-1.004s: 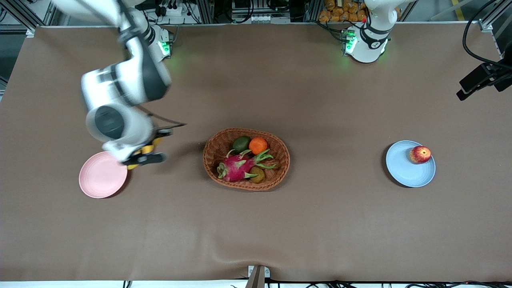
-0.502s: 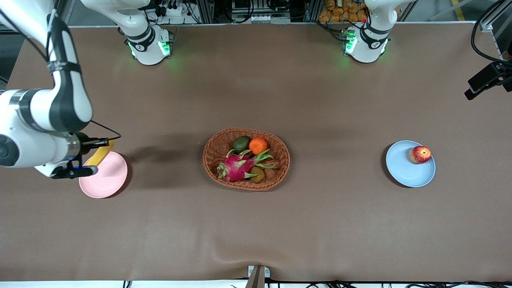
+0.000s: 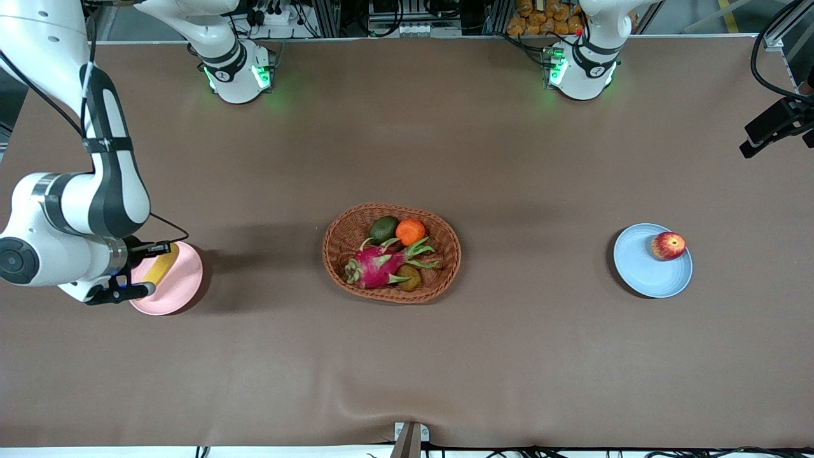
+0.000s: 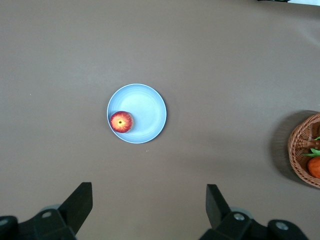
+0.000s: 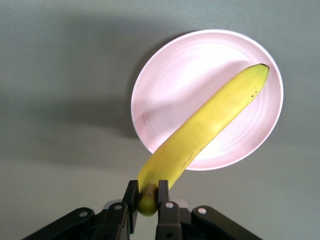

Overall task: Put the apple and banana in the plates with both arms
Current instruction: 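Lower the banana onto the pink plate, open the right gripper, withdraw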

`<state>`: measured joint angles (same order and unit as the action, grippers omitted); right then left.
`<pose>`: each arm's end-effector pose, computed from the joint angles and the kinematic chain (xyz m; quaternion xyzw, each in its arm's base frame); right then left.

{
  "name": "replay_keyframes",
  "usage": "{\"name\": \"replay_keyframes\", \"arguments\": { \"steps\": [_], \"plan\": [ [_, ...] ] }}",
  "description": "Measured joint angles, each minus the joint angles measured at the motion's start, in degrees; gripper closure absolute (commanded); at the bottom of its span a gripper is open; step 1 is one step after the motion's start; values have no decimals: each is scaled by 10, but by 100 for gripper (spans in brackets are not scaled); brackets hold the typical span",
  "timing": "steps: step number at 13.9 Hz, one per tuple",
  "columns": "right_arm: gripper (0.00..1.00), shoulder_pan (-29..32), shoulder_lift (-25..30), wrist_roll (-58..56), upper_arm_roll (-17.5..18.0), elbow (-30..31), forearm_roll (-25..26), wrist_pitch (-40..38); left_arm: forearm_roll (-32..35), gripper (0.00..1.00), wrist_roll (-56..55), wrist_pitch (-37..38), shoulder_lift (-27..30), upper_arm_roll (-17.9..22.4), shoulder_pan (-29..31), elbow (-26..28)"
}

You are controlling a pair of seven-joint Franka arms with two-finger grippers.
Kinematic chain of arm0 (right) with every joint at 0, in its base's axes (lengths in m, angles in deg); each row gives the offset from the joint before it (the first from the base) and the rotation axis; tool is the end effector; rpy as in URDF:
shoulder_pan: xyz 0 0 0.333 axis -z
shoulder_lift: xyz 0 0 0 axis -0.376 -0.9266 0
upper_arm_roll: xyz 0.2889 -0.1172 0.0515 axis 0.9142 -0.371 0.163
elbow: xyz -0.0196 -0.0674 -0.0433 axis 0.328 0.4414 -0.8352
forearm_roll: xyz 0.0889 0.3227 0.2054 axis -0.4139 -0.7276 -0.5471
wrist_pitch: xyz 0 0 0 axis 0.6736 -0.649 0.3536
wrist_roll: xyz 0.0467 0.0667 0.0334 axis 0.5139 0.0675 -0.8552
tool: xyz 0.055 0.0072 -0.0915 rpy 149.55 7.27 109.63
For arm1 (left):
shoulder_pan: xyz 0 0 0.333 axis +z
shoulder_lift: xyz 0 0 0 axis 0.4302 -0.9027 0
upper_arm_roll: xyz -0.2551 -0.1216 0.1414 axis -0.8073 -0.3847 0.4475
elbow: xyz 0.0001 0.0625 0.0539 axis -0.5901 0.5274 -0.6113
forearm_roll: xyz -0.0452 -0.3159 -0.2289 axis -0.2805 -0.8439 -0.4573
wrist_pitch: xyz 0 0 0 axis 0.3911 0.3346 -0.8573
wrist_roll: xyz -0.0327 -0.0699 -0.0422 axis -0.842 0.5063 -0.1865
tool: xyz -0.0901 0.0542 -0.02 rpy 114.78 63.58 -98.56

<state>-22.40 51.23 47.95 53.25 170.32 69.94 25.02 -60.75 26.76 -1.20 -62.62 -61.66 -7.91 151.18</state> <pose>0.6475 -0.0440 0.3122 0.9840 0.0822 -0.1581 0.0051 0.5398 -0.0083 0.6937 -0.9962 -0.0776 -0.0397 0.0092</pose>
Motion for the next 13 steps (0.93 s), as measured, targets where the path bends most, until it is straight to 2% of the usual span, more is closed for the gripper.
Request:
{"name": "replay_keyframes", "arguments": {
  "steps": [5, 9, 11, 13],
  "plan": [
    [0, 8, 6, -14, 3, -19, 0, 19, 0, 0, 12, 0, 0, 3, 2, 0],
    [0, 7, 78, -14, 6, -37, 0, -22, -28, 0, 22, -7, -8, 6, 9, 1],
    [0, 7, 133, -14, 7, -41, 0, -53, -28, 0, 22, -10, -14, 38, -33, 1],
    [0, 7, 191, -1, 7, -41, 0, -107, -28, 0, 22, -10, -16, 93, -90, 1]
  ]
}}
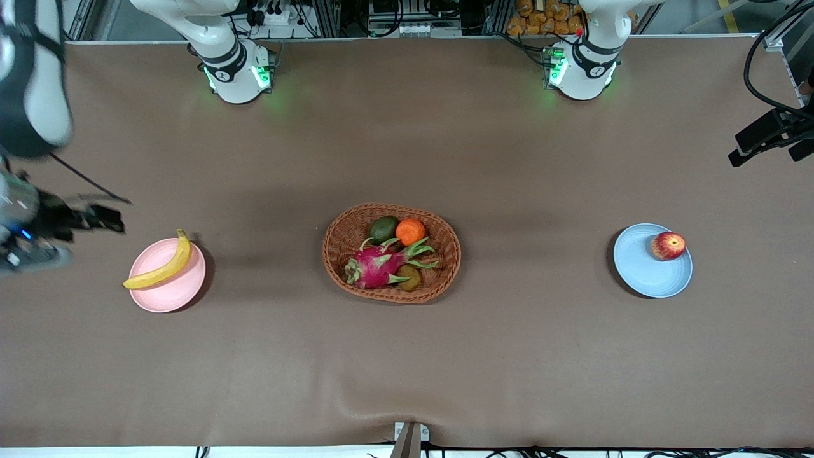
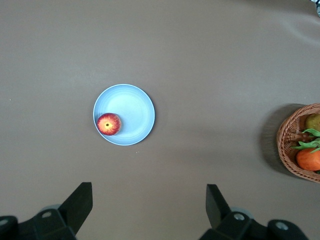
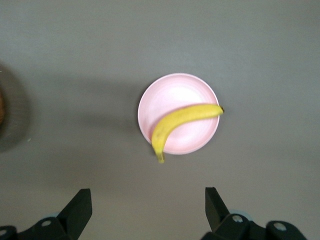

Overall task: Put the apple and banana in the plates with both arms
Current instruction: 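Lower the banana onto the pink plate, open the right gripper, withdraw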

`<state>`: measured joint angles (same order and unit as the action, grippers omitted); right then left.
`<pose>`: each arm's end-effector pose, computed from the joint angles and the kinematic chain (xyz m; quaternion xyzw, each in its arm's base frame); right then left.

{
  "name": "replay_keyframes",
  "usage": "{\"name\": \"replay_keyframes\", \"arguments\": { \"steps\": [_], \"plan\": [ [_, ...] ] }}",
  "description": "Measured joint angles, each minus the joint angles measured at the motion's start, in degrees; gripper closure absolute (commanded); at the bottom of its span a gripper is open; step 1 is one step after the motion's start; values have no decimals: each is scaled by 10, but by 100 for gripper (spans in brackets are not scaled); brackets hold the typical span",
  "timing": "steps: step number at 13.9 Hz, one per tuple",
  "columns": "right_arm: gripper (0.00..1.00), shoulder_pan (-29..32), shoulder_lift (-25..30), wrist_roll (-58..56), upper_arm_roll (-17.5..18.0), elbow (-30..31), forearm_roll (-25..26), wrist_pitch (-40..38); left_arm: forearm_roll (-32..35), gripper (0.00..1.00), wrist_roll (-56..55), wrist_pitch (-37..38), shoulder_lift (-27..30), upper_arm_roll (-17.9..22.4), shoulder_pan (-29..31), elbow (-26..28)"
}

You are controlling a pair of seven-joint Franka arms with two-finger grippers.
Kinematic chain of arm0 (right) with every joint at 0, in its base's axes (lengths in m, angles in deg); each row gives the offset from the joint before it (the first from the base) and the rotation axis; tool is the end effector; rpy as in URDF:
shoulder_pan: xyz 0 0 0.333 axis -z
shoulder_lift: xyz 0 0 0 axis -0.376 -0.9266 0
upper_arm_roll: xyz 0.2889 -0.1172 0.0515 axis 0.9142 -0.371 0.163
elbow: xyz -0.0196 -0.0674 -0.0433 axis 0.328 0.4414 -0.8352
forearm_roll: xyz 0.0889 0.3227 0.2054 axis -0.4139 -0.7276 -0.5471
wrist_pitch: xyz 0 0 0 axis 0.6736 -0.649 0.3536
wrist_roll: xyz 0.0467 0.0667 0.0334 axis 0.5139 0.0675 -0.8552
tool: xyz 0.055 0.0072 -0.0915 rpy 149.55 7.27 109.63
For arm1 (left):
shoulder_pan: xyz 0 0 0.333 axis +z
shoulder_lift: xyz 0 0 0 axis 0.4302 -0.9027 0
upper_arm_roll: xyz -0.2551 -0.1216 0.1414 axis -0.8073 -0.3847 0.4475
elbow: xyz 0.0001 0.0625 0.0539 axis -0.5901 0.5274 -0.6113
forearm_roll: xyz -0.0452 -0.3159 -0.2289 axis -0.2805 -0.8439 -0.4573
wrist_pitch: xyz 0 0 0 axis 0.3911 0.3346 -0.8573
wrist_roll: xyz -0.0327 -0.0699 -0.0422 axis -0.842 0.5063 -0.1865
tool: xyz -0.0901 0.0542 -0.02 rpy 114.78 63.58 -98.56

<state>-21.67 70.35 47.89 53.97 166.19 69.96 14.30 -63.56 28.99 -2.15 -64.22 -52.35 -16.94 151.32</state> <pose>0.6049 -0.0440 0.5439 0.9956 0.0790 -0.0492 0.0083 0.5511 -0.0090 0.6794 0.9977 0.0580 0.0311 0.0171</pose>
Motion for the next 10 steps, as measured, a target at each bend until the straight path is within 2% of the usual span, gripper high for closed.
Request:
{"name": "replay_keyframes", "arguments": {
  "steps": [3, 4, 7, 10],
  "plan": [
    [0, 1, 72, 40, 0, 2, -2, -77, 0, 0, 0, 29, 1, 111, -113, 0],
    [0, 1, 90, 53, -1, 3, -7, -90, 0, 0, 0, 34, 1, 128, -131, 0],
    [0, 1, 122, 102, -1, 6, -28, -105, 0, 0, 0, 46, 9, 117, -122, 0],
    [0, 1, 128, 118, -2, 6, -29, -104, 0, 0, 0, 55, 21, 103, -112, 0]
  ]
}}
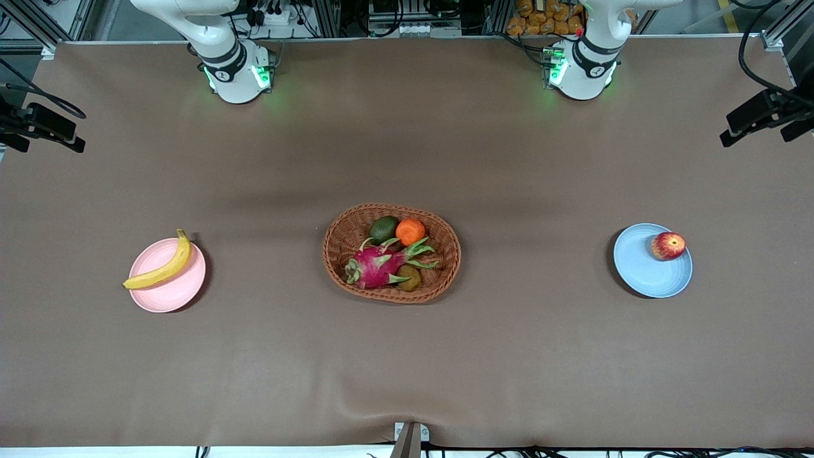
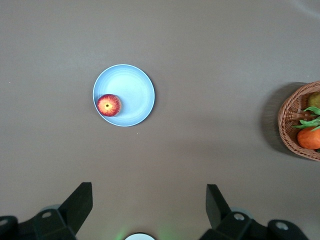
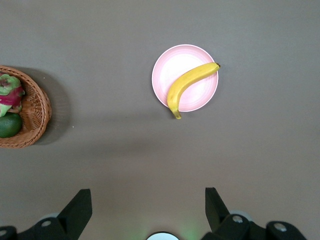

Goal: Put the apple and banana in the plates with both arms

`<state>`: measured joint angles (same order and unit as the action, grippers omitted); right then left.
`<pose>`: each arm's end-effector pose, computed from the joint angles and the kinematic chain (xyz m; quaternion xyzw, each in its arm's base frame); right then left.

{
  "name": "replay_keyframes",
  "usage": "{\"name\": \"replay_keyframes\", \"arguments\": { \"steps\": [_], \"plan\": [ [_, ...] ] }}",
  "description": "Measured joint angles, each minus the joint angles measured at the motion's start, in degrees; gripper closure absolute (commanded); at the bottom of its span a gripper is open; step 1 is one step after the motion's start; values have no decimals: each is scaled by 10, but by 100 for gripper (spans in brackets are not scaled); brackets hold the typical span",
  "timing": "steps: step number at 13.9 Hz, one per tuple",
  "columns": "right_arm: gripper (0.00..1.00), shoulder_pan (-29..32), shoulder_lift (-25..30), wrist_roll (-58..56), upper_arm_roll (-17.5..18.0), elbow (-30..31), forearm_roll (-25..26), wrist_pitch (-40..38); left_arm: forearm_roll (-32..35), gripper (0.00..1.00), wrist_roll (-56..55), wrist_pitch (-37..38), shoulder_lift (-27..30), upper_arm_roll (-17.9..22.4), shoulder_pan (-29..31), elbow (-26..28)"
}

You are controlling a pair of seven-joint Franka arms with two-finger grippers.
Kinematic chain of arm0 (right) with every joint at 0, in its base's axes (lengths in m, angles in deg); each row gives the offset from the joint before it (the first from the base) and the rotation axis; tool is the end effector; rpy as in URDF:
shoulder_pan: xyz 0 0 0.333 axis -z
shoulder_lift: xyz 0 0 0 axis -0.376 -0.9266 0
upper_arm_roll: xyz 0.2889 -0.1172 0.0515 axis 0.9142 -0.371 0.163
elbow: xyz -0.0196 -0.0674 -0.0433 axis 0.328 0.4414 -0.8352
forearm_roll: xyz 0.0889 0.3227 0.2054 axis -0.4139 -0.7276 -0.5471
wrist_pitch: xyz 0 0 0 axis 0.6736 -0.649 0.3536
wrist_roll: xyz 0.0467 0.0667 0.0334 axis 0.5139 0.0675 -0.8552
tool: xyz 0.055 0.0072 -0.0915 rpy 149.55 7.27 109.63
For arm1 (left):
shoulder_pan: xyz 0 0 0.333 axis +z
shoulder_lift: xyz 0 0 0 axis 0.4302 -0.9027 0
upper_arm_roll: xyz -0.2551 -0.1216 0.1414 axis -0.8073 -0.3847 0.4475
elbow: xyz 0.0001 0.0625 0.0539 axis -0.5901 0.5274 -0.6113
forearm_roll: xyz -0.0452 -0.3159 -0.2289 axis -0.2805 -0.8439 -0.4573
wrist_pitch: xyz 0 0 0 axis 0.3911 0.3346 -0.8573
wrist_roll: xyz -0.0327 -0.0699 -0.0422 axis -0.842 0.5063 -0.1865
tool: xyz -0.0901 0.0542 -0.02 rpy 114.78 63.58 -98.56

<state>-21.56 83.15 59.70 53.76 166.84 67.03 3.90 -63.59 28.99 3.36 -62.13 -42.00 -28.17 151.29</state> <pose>0.5246 -0.0394 0.6510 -0.9990 0.0260 0.0314 0.0190 0.5281 -0.0177 0.6904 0.9987 0.0494 0.0014 0.0143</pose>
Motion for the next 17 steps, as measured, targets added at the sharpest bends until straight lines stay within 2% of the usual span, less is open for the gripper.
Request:
{"name": "replay_keyframes", "arguments": {
  "steps": [17],
  "plan": [
    [0, 3, 0, 8, 0, -9, 0, 6, -2, 0, 0, -12, 5, 5, 7, 6]
  ]
}}
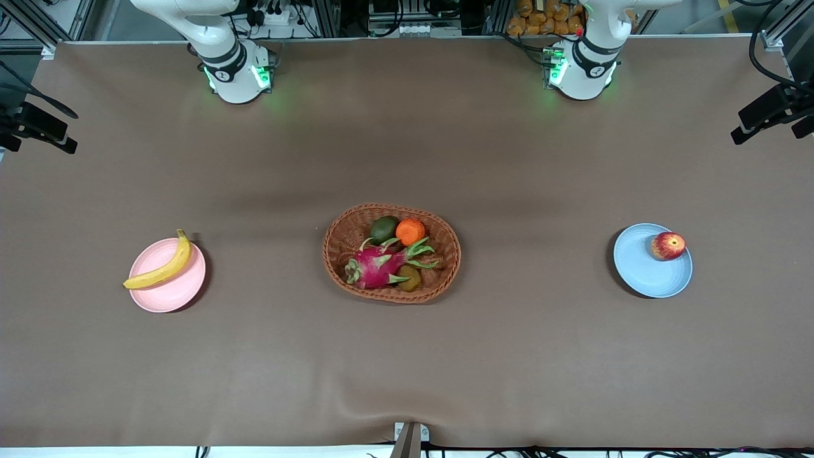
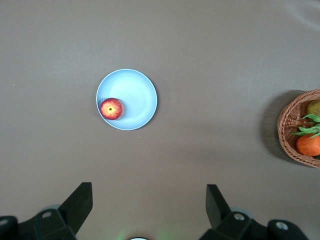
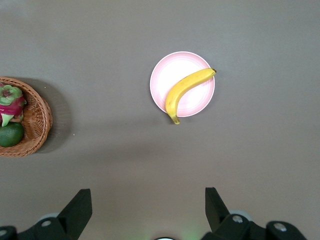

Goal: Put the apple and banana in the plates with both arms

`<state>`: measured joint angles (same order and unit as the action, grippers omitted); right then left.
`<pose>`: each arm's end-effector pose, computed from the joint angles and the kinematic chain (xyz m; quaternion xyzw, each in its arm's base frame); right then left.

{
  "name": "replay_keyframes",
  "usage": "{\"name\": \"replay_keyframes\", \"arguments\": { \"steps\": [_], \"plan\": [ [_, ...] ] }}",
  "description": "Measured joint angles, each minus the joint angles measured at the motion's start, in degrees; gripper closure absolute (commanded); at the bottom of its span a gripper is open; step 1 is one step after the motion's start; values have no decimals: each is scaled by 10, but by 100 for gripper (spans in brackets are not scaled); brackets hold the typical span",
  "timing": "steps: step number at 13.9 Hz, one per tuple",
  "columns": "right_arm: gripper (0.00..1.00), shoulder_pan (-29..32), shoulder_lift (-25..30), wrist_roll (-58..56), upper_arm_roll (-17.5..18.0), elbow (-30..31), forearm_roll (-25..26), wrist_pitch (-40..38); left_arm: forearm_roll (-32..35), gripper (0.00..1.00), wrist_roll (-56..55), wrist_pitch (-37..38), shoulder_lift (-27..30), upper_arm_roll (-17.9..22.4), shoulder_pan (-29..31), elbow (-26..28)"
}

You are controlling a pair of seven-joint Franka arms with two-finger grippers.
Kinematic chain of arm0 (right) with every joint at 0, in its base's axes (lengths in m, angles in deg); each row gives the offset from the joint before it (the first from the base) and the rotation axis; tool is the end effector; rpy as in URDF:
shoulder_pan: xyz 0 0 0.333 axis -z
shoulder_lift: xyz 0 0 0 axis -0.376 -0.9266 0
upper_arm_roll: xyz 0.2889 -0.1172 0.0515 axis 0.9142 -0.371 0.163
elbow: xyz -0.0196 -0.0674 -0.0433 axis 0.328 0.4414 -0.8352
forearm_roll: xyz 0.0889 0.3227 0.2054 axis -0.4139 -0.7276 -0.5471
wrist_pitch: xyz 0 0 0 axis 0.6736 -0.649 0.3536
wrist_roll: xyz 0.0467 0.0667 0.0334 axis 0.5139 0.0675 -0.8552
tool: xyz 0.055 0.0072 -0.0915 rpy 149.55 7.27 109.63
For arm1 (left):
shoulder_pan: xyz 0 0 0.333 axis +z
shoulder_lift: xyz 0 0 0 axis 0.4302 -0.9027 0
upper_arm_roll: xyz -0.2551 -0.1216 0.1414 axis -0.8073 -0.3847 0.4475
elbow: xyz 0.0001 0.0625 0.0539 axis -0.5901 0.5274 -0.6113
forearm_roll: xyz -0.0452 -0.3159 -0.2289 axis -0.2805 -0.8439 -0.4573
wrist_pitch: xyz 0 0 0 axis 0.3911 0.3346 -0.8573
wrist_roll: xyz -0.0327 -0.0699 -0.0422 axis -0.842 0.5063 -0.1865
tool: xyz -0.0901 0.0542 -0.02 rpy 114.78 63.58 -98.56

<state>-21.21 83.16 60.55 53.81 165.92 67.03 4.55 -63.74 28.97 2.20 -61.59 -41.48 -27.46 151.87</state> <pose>0.5256 -0.0422 0.6593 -0.9990 0.0360 0.0177 0.0181 0.5275 -0.0065 0.6926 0.9980 0.0602 0.0112 0.0165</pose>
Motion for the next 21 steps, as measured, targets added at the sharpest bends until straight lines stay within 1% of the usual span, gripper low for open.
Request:
{"name": "replay_keyframes", "arguments": {
  "steps": [8, 12, 21],
  "plan": [
    [0, 0, 0, 0, 3, 0, 0, 5, 0, 0, 0, 14, 0, 3, 3, -1],
    [0, -2, 0, 0, 7, 0, 0, 5, 0, 0, 0, 38, 0, 3, 3, -12],
    [0, -5, 0, 0, 9, 0, 0, 4, 29, 0, 1, 60, 0, -5, -12, -12]
  ]
}}
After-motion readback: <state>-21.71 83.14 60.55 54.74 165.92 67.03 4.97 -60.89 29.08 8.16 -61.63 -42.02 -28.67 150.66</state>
